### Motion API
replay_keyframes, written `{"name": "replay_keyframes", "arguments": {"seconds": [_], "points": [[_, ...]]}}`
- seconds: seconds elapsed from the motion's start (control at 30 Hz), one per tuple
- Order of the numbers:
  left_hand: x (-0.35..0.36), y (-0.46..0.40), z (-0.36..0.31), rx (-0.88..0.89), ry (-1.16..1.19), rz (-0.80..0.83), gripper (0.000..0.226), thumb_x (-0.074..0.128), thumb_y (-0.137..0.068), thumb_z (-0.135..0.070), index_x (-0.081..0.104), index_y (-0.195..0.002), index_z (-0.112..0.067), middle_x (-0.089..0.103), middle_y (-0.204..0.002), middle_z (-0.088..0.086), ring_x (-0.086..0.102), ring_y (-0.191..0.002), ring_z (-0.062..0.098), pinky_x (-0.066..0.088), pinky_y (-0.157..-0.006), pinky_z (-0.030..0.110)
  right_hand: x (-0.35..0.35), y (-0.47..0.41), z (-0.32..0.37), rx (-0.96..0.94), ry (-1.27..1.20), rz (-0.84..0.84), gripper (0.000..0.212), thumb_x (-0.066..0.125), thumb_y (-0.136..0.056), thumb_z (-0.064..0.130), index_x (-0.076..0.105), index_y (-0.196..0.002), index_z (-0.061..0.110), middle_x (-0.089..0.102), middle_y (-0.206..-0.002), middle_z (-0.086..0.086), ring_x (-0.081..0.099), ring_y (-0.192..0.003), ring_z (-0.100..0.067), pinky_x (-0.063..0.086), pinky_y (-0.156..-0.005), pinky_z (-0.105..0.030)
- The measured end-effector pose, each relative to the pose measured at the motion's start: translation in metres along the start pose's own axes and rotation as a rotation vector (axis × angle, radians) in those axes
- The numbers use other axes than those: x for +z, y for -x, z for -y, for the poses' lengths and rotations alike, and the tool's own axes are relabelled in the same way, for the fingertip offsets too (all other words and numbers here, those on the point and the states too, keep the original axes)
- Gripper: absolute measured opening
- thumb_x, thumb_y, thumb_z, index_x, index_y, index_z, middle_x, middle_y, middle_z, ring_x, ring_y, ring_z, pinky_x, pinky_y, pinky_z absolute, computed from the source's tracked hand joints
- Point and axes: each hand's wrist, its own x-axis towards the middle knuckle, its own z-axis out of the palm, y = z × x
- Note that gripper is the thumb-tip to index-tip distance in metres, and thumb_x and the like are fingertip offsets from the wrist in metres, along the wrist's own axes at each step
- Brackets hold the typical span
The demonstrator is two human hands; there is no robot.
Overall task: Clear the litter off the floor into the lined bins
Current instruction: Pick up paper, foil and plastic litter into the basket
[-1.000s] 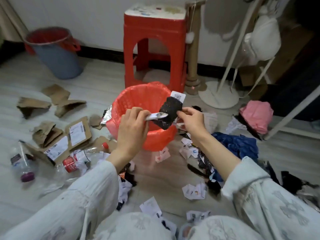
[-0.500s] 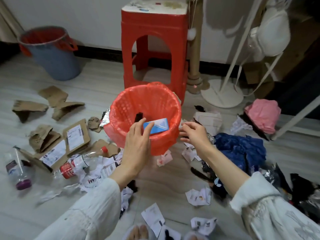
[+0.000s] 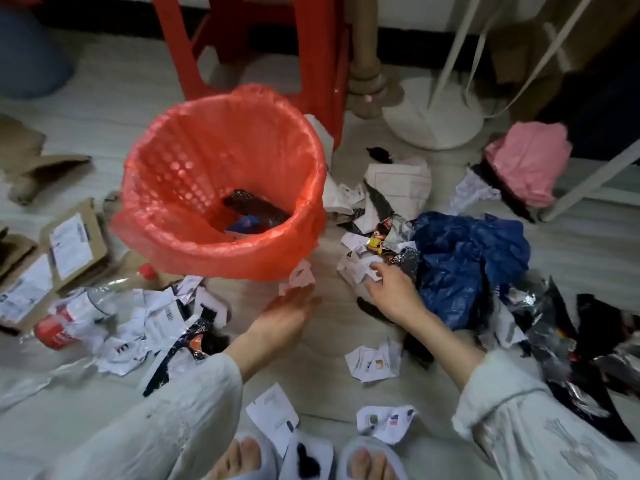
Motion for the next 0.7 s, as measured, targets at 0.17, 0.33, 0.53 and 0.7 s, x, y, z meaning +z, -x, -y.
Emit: {"name": "replay_keyframes", "arguments": {"seconds": [0.17,0.33,0.53,0.7], "points": [[0.048,-0.036,0.022,-0.131,0.000,0.038,0.062,0.009,-0.090,-0.005,-0.001,-0.149,-0.019,-0.013,-0.157,0.004,-0.008,-0.145,0.023,0.002,-0.117,0.036,0.037,-0.052,-0.018,-0.153,0.249,-0.017,0.067,0.048,-0.091,0.045,0.025,-0.145,0.014,0.027,-0.150,-0.014,0.021,-0.140,-0.031,0.025,-0.113,-0.044],[0.071,-0.040,0.031,-0.180,0.028,0.100,0.063,0.030,-0.095,-0.007,-0.001,-0.149,-0.014,-0.015,-0.156,0.012,-0.010,-0.145,0.031,0.006,-0.119,0.042,0.060,-0.065,-0.020,-0.103,0.461,0.223,0.068,0.042,-0.093,0.047,0.007,-0.148,0.027,-0.001,-0.158,-0.006,-0.002,-0.146,-0.029,0.009,-0.116,-0.055],[0.091,-0.007,0.020,-0.087,-0.033,-0.124,0.041,0.056,-0.065,-0.004,0.065,-0.104,-0.014,0.064,-0.104,0.010,0.064,-0.085,0.031,0.050,-0.058,0.032,0.085,-0.019,-0.018,-0.281,0.537,0.131,0.053,0.038,-0.092,0.042,0.047,-0.134,0.012,0.046,-0.138,-0.022,0.040,-0.132,-0.034,0.035,-0.106,-0.047],[0.092,0.005,0.013,-0.167,-0.043,-0.177,0.045,0.085,-0.047,-0.012,0.063,-0.087,-0.011,0.061,-0.081,0.011,0.058,-0.065,0.030,0.042,-0.047,0.031,0.099,0.008,-0.026,-0.402,0.415,0.012,0.031,0.053,-0.071,0.031,0.071,-0.083,0.008,0.067,-0.077,-0.011,0.066,-0.068,-0.029,0.053,-0.053,-0.030]]}}
